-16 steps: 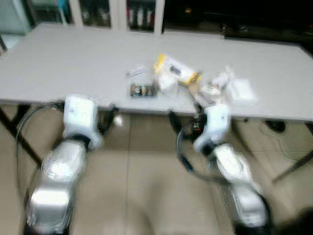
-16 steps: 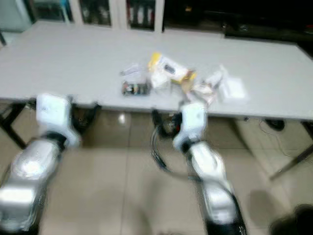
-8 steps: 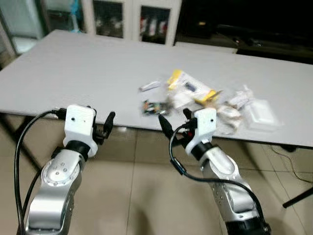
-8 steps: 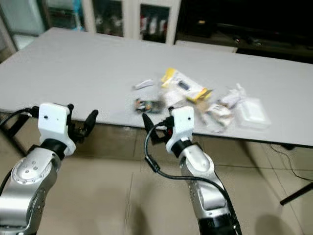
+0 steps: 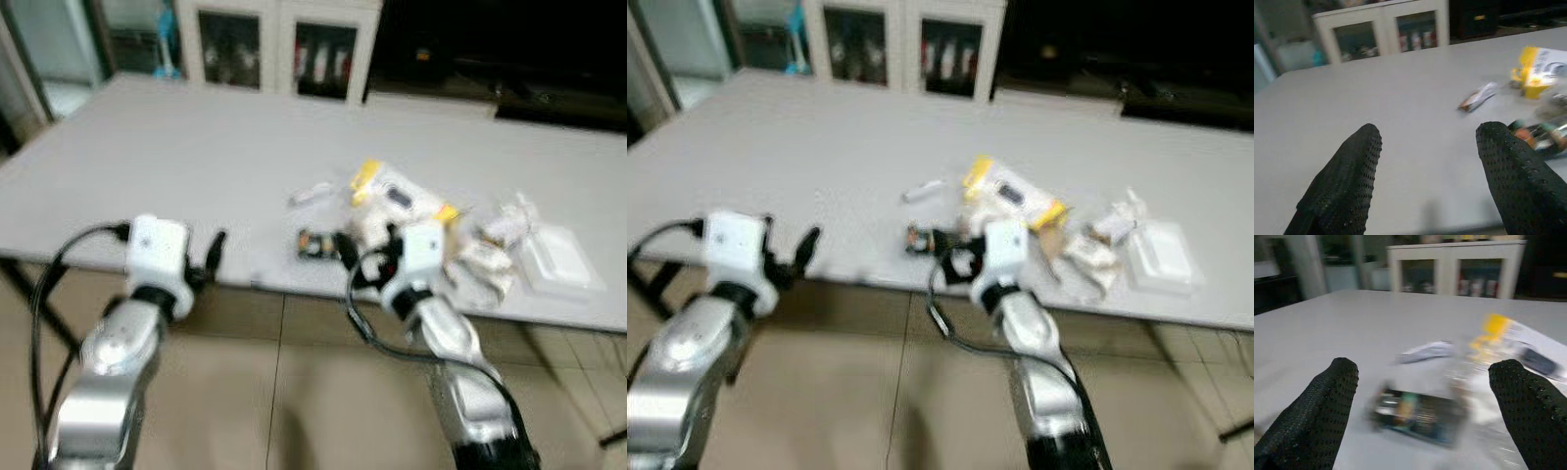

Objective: Picking trash to rubbish bin

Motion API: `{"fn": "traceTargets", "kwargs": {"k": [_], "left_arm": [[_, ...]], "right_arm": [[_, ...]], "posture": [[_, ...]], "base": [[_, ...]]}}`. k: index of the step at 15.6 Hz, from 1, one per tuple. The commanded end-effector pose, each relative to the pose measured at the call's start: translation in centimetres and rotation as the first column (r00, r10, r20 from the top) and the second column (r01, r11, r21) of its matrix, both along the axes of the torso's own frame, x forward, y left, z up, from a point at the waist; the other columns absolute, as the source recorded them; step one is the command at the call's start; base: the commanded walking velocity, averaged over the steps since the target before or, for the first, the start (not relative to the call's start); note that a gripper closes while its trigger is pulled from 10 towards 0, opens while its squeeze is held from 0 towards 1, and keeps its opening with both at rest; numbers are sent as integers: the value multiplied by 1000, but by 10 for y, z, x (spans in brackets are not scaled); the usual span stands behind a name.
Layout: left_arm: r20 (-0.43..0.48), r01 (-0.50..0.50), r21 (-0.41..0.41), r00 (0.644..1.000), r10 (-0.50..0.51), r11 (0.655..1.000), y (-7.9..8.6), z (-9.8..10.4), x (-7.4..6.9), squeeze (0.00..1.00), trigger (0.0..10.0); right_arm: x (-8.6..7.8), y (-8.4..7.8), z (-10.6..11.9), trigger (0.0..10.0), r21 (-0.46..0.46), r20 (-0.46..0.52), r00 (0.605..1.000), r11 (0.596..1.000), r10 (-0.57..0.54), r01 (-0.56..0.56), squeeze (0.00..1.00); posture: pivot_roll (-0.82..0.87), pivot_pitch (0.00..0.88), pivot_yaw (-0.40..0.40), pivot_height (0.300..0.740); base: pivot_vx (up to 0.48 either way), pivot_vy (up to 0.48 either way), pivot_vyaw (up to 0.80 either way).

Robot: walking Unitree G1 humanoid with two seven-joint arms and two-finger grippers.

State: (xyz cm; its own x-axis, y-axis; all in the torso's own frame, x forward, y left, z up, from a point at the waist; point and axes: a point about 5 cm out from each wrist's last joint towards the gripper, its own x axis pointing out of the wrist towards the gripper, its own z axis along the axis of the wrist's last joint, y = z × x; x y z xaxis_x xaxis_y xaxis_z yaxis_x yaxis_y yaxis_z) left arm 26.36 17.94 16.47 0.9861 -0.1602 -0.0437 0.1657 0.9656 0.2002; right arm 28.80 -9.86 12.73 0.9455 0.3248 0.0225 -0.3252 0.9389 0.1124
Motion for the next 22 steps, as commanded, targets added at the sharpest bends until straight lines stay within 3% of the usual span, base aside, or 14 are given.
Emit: {"fn": "traceTargets", "kwargs": {"k": [1,5,11,22], "left_arm": [[-4,48,-10,999,-48,999,-8,-1,3,0,10000],[-5,45,-19,999,-45,999,-7,-2,7,0,10000],[5,75,-5,997,-75,997,-14,-5,12,0,10000],[11,76,4,997,-76,997,-10,-3,17,0,10000]], "right_arm": [[-2,-13,-1,10000,-10,4,998,998,-67,67,0],[-13,-14,10,10000,-49,51,996,996,-75,78,0],[-13,-33,13,10000,-22,28,990,990,-139,140,0],[-21,-28,2,10000,12,-40,990,990,-138,139,0]], "posture": [[23,18,-4,740],[-20,50,0,740],[-41,49,-15,740],[-26,48,-5,740]], "base": [[405,0,0],[194,0,0],[0,0,-177],[0,423,-770]]}}
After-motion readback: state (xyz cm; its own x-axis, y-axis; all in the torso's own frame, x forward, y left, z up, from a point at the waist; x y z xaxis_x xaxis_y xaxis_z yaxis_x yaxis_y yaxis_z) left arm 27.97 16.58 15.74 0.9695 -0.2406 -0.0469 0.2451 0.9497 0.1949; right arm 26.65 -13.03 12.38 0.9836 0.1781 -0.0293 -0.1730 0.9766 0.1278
